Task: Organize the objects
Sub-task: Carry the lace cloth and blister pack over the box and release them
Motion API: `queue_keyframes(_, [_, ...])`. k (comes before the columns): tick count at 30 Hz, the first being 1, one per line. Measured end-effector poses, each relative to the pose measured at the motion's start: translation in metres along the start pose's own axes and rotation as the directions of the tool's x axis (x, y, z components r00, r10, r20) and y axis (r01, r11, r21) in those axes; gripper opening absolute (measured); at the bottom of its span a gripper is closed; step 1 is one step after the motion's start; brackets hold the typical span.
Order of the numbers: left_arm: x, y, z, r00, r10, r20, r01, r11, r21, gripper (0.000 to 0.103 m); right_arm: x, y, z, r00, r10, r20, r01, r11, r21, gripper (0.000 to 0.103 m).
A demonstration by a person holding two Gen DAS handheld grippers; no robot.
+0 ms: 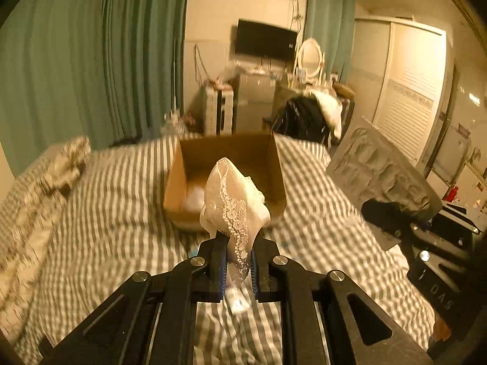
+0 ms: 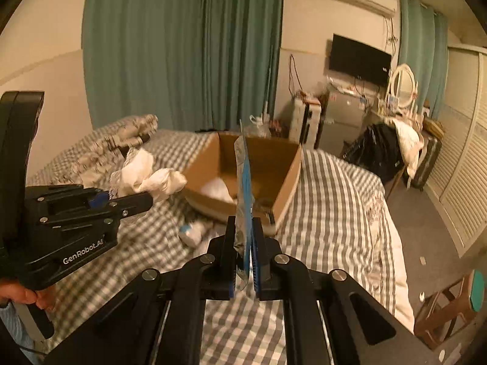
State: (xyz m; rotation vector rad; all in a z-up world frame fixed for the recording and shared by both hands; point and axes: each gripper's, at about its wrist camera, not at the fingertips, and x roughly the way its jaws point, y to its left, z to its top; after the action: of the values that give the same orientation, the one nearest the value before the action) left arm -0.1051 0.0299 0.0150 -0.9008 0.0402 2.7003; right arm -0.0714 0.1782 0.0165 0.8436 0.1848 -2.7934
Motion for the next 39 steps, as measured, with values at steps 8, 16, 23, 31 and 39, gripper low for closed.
queue_keyframes(8, [0.016,0.014,0.051,0.998,0.019,0.054,-0.018,1.000,-0.009,0.012,0.014,0.000,0.054,0.998,0.025,0.064,-0.023,0.999,-0.024,0.007])
queue_keyframes(16, [0.072,0.034,0.082,0.996,0.066,0.057,-0.066,0.998,-0.005,0.012,0.077,-0.017,0.094,0.997,0.043,0.068,-0.043,0.999,0.003,0.007])
queue_keyframes(23, [0.130,0.044,0.099,0.994,0.102,0.048,-0.102,0.995,-0.013,0.012,0.141,-0.029,0.114,0.998,0.043,0.043,-0.043,0.999,-0.009,0.007])
queue_keyframes(31, [0.203,0.048,0.084,0.994,0.101,-0.040,-0.101,0.995,0.004,0.012,0.210,-0.042,0.105,0.998,0.061,-0.025,-0.061,0.998,0.018,0.007])
queue_keyframes(39, [0.238,0.061,0.067,0.988,0.086,-0.125,-0.088,0.996,-0.015,0.012,0.255,-0.049,0.082,0.992,0.068,-0.104,-0.066,0.998,0.026,0.007])
